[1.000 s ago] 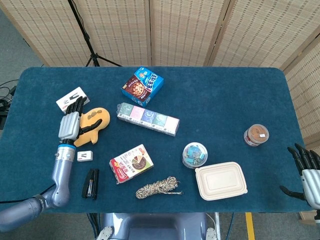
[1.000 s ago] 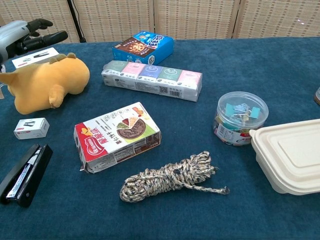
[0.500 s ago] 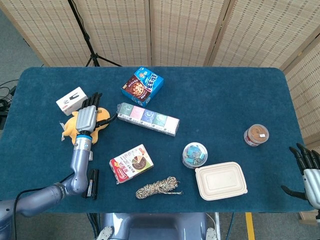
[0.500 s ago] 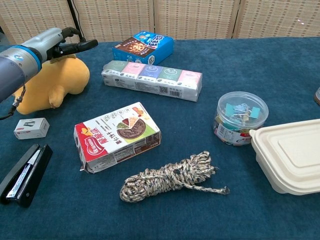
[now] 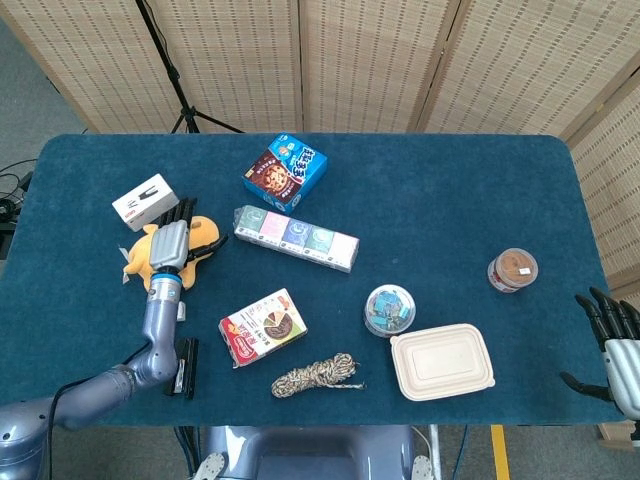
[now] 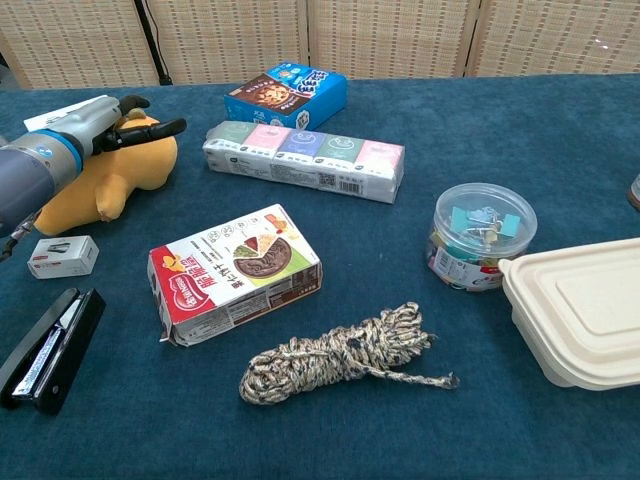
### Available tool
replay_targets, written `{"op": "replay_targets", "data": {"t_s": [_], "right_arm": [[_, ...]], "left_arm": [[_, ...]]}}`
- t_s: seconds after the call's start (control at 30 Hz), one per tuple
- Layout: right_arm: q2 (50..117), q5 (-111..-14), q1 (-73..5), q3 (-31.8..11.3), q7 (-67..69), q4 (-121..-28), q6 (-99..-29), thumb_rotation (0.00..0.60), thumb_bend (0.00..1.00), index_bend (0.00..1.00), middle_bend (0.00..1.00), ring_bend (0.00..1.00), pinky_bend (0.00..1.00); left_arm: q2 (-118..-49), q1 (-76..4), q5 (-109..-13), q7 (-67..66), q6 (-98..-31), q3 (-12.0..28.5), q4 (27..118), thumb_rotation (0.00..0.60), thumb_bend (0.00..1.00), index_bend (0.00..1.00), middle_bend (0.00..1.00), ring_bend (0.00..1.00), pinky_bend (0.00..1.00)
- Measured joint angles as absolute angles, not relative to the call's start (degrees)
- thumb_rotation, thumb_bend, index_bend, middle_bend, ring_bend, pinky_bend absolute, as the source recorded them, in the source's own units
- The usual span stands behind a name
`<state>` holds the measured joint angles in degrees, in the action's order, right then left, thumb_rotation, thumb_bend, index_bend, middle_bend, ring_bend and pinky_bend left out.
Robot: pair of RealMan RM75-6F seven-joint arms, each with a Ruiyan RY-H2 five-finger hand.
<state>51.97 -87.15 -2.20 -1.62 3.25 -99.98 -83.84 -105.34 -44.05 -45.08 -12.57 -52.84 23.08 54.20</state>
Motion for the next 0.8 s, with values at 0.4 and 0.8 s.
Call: {"op": "replay_targets", "data": {"t_s": [0.4, 0.8], "right_arm": [[51.97, -86.62, -2.29, -1.66, 2.94, -100.19, -83.43, 0.600, 0.00, 0.00, 0.00, 0.00, 0.00], [52.12, -86.76, -2.31, -1.56, 2.48, -100.32, -83.41, 0.600, 0.00, 0.00, 0.00, 0.00, 0.00]], "left_arm": [[-100.70, -39.19, -47.76, -12.15, -53.55, 19.53, 57.42, 0.080, 0.00, 0.00, 0.00, 0.00, 0.00], [-99.58, -34.91, -54.37, -2.99, -54.76, 16.69, 55.77, 0.083, 0.00, 0.00, 0.00, 0.00, 0.00]]}}
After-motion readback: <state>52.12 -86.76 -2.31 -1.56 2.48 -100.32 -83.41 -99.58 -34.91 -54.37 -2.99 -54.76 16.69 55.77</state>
